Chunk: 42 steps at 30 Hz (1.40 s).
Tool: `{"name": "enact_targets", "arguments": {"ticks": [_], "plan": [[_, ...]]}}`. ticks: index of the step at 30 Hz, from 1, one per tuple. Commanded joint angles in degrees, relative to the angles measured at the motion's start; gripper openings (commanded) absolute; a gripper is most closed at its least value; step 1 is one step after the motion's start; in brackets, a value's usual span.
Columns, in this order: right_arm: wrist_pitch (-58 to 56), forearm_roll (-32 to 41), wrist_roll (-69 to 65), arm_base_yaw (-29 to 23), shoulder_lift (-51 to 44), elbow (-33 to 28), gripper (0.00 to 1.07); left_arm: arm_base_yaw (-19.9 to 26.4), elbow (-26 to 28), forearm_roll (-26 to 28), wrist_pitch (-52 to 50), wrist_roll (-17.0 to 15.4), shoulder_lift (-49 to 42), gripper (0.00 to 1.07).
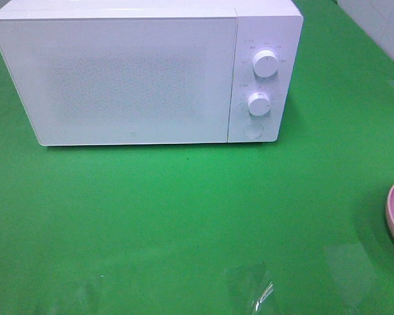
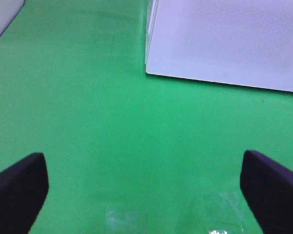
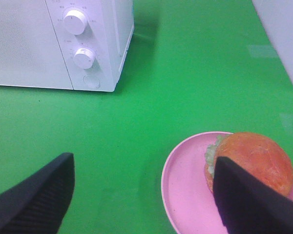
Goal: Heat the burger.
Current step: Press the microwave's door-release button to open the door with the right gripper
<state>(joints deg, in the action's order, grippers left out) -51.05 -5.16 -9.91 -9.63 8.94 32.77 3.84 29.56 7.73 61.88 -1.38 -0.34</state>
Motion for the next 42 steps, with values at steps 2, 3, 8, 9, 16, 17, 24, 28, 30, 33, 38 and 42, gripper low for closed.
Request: {"name": "enact_targets", "arguments": {"ticks": [2,3,8,9,16,17,24,28,30,33,38,42], "plan": [[5.6,-0.5,0.5,0.2,4.5,0.4,0.75,0.2,-0.1,-0.2,-0.9,0.2,0.1,1.01],[5.6,-0.5,0.5,0.2,4.5,0.4,0.75,0.2,-0.1,-0.2,-0.9,0.2,0.1,1.01],[11.5,-0.5,0.5,0.2,8.5,0.4,0.75,0.2,-0.1,-0.2,-0.9,0.2,0.1,1.01],[13.6,-0.6,0.5,0.2,10.3,0.4,0.75,0.2,-0.1,-0.2,-0.9,0.2,0.1,1.01],[23.2,-1.1,1.1,0.2,16.3,-2.2,0.75,0.2,-0.1,-0.2,-0.9,0.2,0.1,1.01],[23.2,-1.1,1.1,0.2,16.3,-2.2,0.75,0.2,-0.1,-0.2,-0.9,0.2,0.1,1.01],[40.9,-1.1,1.1,0.2,22.1,-7.6,0.75,0.2,-0.1,-0.2,-0.9,0.2,0.1,1.01],[46.6,-1.1,1.1,0.2,24.7,-9.1,0.75,0.2,-0.1,-0.2,-0.9,0.2,0.1,1.01],[50.4,-1.3,1.1,0.2,26.8,-10.1,0.75,0.2,-0.1,-0.2,-0.9,0.2,0.1,1.01],[57.5,-1.3,1.3,0.2,31.4,-11.7,0.75,0.2,-0.1,-0.2,-0.9,0.2,0.1,1.01],[66.3,-1.3,1.3,0.2,38.4,-12.4,0.75,0.2,-0.1,-0.2,-0.9,0.2,0.1,1.01],[73.3,1.3,4.1,0.2,44.7,-12.4,0.75,0.2,-0.1,-0.2,-0.9,0.2,0.1,1.01]]}}
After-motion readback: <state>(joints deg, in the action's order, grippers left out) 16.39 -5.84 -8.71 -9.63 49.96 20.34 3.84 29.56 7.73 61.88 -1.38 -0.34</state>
